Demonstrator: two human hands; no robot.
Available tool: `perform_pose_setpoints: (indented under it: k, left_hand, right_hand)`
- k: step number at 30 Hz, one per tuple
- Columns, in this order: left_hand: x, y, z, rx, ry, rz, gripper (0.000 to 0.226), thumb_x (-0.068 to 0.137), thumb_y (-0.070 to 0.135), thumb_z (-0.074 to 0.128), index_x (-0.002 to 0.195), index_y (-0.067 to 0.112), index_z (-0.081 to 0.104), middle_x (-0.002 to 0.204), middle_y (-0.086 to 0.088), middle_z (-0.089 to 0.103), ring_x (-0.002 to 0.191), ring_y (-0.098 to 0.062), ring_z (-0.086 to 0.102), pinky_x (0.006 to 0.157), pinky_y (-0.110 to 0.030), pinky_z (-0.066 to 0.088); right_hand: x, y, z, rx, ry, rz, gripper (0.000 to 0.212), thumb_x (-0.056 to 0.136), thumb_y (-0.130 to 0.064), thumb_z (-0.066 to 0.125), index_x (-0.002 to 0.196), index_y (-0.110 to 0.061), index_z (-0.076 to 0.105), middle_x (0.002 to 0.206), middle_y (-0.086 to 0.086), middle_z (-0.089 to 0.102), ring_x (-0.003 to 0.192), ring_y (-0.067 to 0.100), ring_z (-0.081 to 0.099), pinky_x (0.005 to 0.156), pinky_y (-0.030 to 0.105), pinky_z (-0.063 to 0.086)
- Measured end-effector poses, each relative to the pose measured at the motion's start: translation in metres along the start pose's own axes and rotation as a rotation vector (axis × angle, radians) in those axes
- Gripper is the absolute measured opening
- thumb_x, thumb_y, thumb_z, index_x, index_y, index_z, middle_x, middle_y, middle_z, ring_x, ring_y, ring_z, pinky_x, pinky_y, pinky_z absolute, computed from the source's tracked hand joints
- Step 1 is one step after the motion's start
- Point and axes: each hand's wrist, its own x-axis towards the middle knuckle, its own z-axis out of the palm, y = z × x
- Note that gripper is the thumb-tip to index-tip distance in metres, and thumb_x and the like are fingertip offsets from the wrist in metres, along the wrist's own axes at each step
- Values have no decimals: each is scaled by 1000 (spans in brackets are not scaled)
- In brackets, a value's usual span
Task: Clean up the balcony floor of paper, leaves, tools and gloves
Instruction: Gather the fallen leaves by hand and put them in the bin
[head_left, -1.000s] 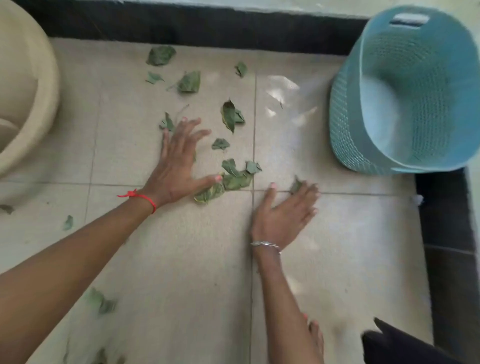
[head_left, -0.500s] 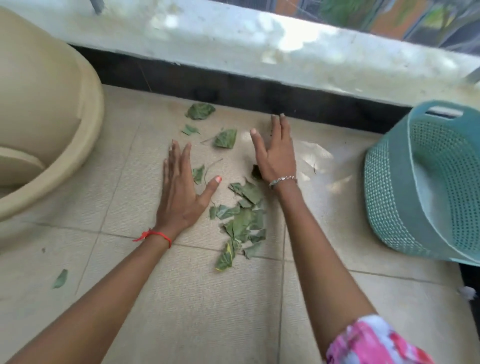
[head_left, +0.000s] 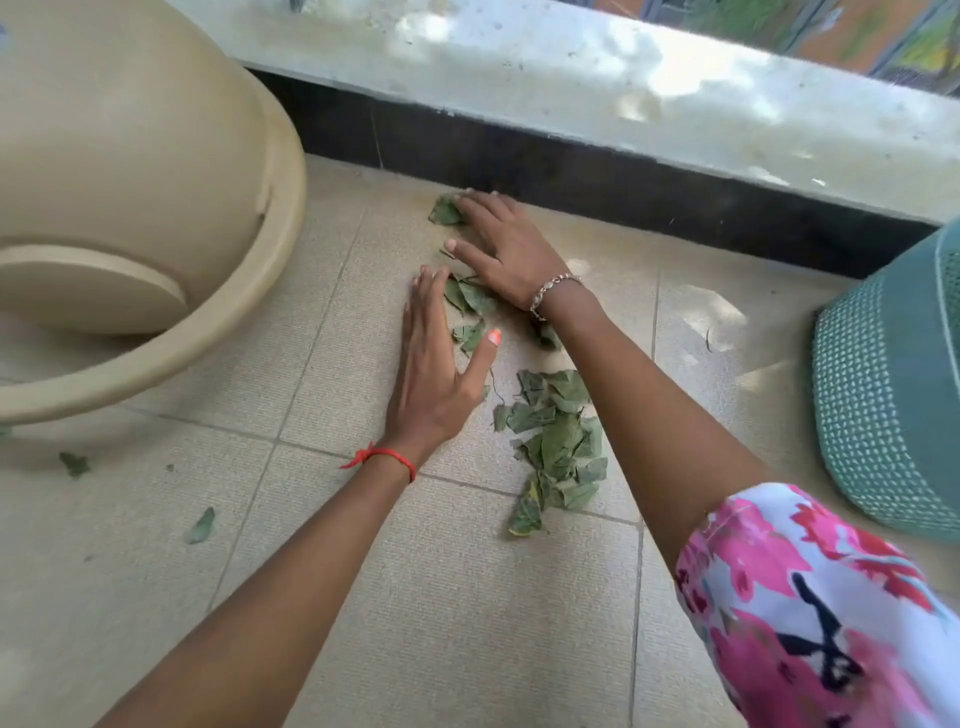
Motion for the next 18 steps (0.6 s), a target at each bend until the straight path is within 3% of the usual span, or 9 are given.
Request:
perform_pose_setpoints:
  k: [3,6,8,9,11,12,14,16,18]
  left_hand:
    - [0,-1,0,-42,26,-9,77,88,47,41,149,13,10,159,-6,5,147,-14,0,119,-27,3]
    - [-2,0,-1,-95,26,-24,85,82,59,38,149,16,12,159,-4,6,146,-12,1,118,-26,5]
    - [-3,0,-2,-120,1,-21,84,81,62,37,149,19,13,159,-1,9,146,-11,3,118,-27,6]
    - [-4,1,-2,-117,-12,-16,82,83,61,35,149,19,14,158,0,11,146,-10,5,118,-28,6]
    - [-3,-1,-2,-47,-50,1,78,85,61,32,149,19,17,158,0,15,144,-6,6,119,-28,1]
    - [-2,-1,-1,17,-72,23,78,84,63,28,149,19,20,157,0,17,143,-4,6,118,-27,-3]
    - [-1,-3,-1,124,-119,80,79,82,65,22,148,20,23,157,1,19,144,-5,7,117,-27,-8]
    - [-3,-2,-1,176,-177,127,79,82,66,19,147,23,23,156,3,22,144,-5,9,118,-30,-9]
    - [-5,-1,-3,188,-237,158,79,81,67,20,147,24,24,154,3,26,143,-4,15,118,-30,-7]
  right_hand:
    - [-20,-11,0,85,-73,-84,58,88,-41,32,133,-9,47,144,9,39,134,23,32,112,31,19]
    - [-67,-16,-8,307,-178,-43,48,88,-38,37,114,-9,66,126,14,59,116,25,55,103,38,39]
    - [-98,-15,-17,491,-34,31,42,88,-38,42,97,-12,73,103,14,70,97,26,64,88,40,48]
    - [-111,-12,-21,594,99,60,38,87,-37,44,94,-12,73,100,10,71,96,20,65,89,38,49]
    - [-126,-1,-25,706,299,153,36,85,-38,45,97,-16,71,107,0,69,105,9,62,94,32,45]
    - [-129,5,-23,663,315,218,38,86,-41,43,105,-19,68,117,-2,65,112,7,57,98,29,41]
    - [-133,8,-12,451,214,297,47,90,-44,34,128,-24,53,140,-3,47,131,9,39,107,29,28]
    - [-137,-1,2,278,110,263,53,93,-43,24,139,-21,40,149,-2,33,139,12,24,113,30,12]
    - [-144,-17,8,356,64,207,49,97,-39,24,137,-18,43,146,2,39,136,10,31,115,27,13]
